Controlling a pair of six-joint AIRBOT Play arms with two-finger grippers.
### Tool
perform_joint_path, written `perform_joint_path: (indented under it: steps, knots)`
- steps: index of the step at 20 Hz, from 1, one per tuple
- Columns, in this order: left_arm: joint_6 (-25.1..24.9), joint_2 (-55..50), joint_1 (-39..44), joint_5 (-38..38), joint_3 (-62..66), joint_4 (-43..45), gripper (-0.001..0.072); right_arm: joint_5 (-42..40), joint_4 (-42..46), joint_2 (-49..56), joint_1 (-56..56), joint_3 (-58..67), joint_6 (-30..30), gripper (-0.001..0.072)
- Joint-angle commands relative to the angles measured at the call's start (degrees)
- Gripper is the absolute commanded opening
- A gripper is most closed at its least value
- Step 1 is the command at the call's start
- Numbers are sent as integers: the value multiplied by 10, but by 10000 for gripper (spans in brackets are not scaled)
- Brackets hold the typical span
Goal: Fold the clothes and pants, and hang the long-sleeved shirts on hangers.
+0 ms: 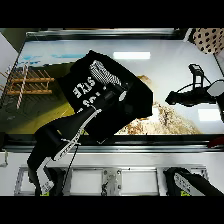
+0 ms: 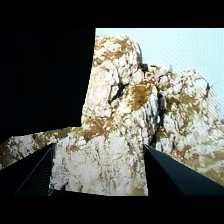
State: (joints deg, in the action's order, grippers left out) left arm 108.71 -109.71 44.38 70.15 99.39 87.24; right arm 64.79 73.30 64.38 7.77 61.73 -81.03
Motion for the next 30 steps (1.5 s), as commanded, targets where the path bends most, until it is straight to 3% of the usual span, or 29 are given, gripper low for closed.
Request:
perform_joint_path:
  steps: [1,2,3,4,5,9,14,18,30]
  knots:
    - [5,-1,7,17,-13,0,588,-1,0,1,-1,0,1,595]
    - [8,-1,7,20,-20,0,443,-1,0,1,-2,-1,8,594]
    - [8,-1,7,25,-26,1,225,-1,0,1,-4,-1,23,594]
    - [7,2,6,30,-32,1,94,-1,0,1,-10,-1,42,594]
    - [7,11,4,31,-43,1,16,-1,0,1,-21,-1,61,590]
    - [8,94,-4,-17,-125,0,18,-6,7,7,-95,-9,129,587]
    - [8,187,-1,-84,-233,-15,18,-45,54,63,-212,-25,135,588]
    - [8,200,-2,-85,-263,-20,18,-87,111,110,-278,-25,134,587]
    - [8,200,-2,-86,-262,-19,18,-124,256,182,-292,-25,-92,584]
